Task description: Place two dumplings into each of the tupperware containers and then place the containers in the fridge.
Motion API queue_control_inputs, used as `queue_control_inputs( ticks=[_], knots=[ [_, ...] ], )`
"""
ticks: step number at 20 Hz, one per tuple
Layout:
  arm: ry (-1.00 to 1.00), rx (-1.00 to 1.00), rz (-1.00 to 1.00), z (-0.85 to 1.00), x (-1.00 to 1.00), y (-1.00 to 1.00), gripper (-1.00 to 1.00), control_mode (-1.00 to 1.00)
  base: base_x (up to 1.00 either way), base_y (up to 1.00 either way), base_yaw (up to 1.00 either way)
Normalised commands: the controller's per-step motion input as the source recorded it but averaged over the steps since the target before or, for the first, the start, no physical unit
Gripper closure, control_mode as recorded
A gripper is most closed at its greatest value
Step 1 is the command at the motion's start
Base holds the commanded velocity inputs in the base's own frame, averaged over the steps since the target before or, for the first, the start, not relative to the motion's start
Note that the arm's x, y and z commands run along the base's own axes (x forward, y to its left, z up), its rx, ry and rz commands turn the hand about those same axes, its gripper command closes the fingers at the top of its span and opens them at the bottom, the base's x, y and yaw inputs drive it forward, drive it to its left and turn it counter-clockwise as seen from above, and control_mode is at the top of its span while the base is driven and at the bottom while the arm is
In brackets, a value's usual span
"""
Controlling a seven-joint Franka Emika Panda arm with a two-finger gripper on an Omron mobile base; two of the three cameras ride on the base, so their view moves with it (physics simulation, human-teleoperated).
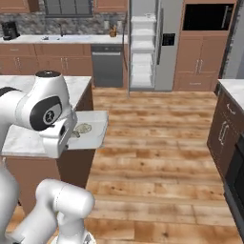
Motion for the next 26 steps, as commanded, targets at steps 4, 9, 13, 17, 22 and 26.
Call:
queue_control_inputs(
  ticks=[4, 9, 13, 17, 22, 26],
  knots=[
    [0.0, 0.0, 0.0, 0.0, 0.0, 0.0, 1.0, 1.0, 0.25, -1.0, 0.03],
    [0.0, 0.0, 0.0, 0.0, 0.0, 0.0, 1.0, 1.0, 0.56, -0.86, 0.37],
    [0.0, 0.0, 0.0, 0.0, 0.0, 0.0, 1.0, 1.0, 0.88, -0.66, 0.34],
    [0.0, 0.0, 0.0, 0.0, 0.0, 0.0, 1.0, 1.0, 1.0, -0.31, 0.07],
    [0.0, 0.0, 0.0, 0.0, 0.0, 0.0, 1.0, 1.0, 1.0, -0.43, 0.04],
    [0.0, 0.0, 0.0, 0.0, 0.0, 0.0, 1.0, 1.0, 1.0, -0.67, 0.06]
  ],
)
